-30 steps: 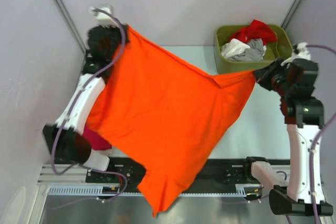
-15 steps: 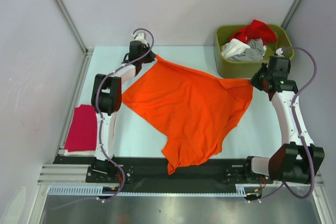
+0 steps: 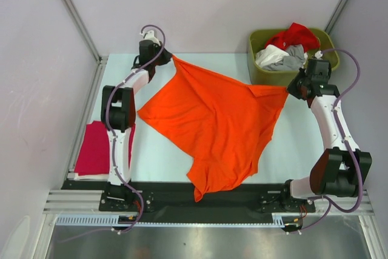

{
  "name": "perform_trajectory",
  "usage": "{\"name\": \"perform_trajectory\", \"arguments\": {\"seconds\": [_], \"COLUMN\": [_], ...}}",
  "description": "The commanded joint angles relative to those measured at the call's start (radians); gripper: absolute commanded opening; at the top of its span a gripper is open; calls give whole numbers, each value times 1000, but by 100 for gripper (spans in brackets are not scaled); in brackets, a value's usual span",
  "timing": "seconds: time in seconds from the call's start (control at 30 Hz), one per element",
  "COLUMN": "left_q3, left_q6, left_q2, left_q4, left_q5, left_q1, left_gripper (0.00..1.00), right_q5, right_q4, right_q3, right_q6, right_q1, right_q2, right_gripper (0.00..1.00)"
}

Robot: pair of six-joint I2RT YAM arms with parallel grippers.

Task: Fold and stack the t-shirts
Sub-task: Flatten the tshirt out

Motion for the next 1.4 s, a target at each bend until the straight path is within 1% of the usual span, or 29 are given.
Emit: {"name": "perform_trajectory", "arguments": {"seconds": [0.0,0.1,0.23,0.3,0.37,0.47,0.5,0.6,0.7,0.73,0.77,0.83,0.87,0.9,0.93,0.97,1.07,1.1,1.37], "left_q3": [96,108,102,108,136,163,166,150,76,29,10,-5,-5,-5,-7,-8,-10,-7,65], "left_q6": [-13,-16,-39,-49,-61,-87,-107,-147,-148,-144,-130,-61,-40,-1,16,28,56,69,106], "left_q2": [-50,-64,-113,-151,-174,-243,-280,-352,-493,-573,-619,-696,-773,-811,-855,-927,-1029,-1088,-1282], "left_q4": [1,-21,-52,-53,-73,-81,-84,-84,-98,-113,-121,-179,-209,-228,-242,-268,-294,-302,-359], "left_q5": [25,48,64,96,98,103,107,123,131,123,112,92,71,60,48,34,-21,-43,-141], "left_q1": [31,33,37,36,37,36,36,34,34,34,34,36,37,37,37,39,40,40,40], "left_gripper": [0,0,0,0,0,0,0,1,0,0,0,0,0,0,0,0,0,0,0], "right_q5": [21,19,12,14,2,-37,-49,-72,-90,-97,-109,-121,-123,-121,-121,-110,-101,-97,-104], "right_q4": [38,35,28,46,78,156,204,323,415,439,460,506,515,528,528,563,583,589,618], "right_q3": [44,27,67,128,183,326,405,514,576,599,605,619,622,624,621,615,618,621,642], "right_q6": [14,23,24,35,53,76,79,86,90,95,95,98,95,86,81,76,64,58,21], "right_q1": [23,36,43,43,43,44,47,53,53,53,53,53,53,53,53,53,46,43,38], "right_q2": [-6,-26,-38,-35,-23,37,74,111,137,132,126,105,76,59,40,-1,-58,-97,-306], "right_gripper": [0,0,0,0,0,0,0,0,0,0,0,0,0,0,0,0,0,0,0]}}
